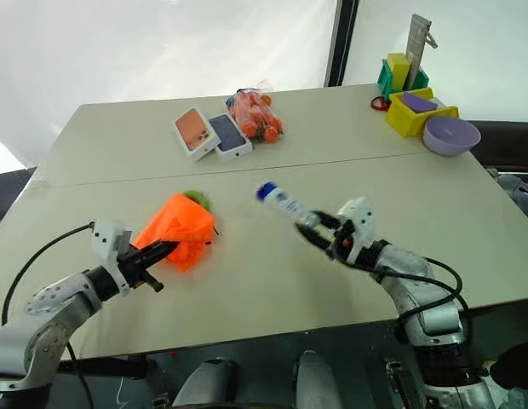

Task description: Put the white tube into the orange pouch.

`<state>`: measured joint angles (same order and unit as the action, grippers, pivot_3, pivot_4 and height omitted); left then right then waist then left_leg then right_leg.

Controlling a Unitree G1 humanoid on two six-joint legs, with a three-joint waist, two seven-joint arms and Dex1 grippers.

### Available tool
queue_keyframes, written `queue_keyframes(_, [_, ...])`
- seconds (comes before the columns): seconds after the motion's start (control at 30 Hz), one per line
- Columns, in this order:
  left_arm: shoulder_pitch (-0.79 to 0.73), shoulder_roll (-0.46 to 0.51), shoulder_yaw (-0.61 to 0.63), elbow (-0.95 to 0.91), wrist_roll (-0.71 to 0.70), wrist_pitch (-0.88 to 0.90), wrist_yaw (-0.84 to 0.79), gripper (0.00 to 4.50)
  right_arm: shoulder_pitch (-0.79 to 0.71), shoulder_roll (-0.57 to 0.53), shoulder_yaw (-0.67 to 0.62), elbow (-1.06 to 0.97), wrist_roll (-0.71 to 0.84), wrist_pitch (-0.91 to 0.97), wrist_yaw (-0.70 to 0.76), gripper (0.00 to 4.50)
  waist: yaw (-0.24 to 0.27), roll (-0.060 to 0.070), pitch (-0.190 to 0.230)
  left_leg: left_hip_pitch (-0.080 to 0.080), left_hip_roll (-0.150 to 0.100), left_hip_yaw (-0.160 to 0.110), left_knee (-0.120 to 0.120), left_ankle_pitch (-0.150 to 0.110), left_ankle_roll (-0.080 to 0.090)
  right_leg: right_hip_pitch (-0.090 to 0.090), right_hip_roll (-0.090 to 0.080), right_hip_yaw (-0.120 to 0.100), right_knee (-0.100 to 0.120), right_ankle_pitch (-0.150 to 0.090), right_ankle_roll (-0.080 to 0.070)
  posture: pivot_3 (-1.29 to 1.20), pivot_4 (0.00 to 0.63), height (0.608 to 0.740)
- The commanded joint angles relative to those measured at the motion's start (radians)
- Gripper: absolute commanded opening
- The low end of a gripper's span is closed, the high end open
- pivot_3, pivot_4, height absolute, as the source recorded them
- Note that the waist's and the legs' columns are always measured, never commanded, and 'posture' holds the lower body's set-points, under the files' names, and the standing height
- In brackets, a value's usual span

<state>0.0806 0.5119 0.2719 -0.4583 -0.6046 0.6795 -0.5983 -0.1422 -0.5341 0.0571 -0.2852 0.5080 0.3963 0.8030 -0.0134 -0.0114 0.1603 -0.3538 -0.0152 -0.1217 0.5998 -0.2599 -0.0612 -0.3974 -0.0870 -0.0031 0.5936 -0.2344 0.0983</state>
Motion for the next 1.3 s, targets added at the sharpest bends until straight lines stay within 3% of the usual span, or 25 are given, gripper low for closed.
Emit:
queue_keyframes(0.03, [-0.008, 0.03, 0.056, -0.013, -0.098, 0.046, -0.037, 0.0, -0.028, -0.012, 0.101, -0.077, -0.008, 0.048, 0.06, 1.82, 0.0, -0.001, 0.0, 0.0, 0.0, 0.0, 0.0, 0.0, 0.0, 0.0, 0.0, 0.0, 0.0, 0.0, 0.0, 0.0, 0.15, 0.74])
queue_keyframes(0.33, [-0.021, 0.082, 0.091, 0.0, -0.193, 0.097, -0.05, 0.0, -0.081, 0.034, 0.223, -0.055, -0.018, 0.087, 0.122, 1.82, 0.002, -0.003, 0.0, -0.002, 0.0, 0.0, -0.001, 0.0, 0.0, -0.003, 0.0, 0.0, -0.001, 0.0, 0.0, 0.0, 0.15, 0.74])
queue_keyframes(1.3, [-0.006, 0.145, 0.055, -0.039, -0.249, 0.124, -0.071, 0.0, -0.197, 0.216, 0.257, 0.106, -0.154, 0.03, 0.083, 1.82, -0.001, -0.004, -0.001, -0.002, 0.0, 0.0, -0.003, 0.0, 0.0, -0.005, 0.0, 0.0, -0.001, 0.001, -0.001, 0.0, 0.15, 0.74])
